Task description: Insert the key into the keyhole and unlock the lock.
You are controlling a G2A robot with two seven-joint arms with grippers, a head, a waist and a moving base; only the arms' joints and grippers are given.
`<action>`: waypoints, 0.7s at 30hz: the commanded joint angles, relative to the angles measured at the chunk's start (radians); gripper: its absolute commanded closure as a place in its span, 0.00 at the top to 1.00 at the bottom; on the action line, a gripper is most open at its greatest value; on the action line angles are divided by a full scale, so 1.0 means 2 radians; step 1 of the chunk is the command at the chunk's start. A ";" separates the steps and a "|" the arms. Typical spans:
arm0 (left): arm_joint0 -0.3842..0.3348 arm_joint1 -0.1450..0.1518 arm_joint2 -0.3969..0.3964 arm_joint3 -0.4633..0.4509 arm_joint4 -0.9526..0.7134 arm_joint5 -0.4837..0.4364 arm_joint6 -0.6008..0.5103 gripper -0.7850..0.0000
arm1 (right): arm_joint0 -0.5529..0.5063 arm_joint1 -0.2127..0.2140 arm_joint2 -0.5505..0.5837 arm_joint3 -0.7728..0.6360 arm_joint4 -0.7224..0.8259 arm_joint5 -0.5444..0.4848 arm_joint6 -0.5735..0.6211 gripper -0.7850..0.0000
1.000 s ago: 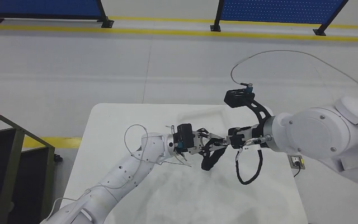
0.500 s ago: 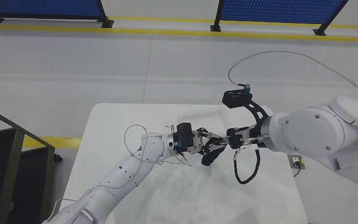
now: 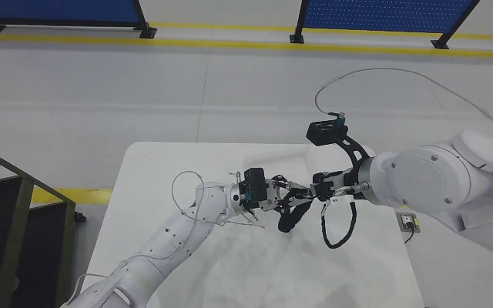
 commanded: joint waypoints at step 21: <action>0.005 -0.006 -0.012 0.005 -0.001 -0.004 0.005 0.00 | 0.007 -0.006 0.000 0.004 0.004 0.001 -0.001 0.00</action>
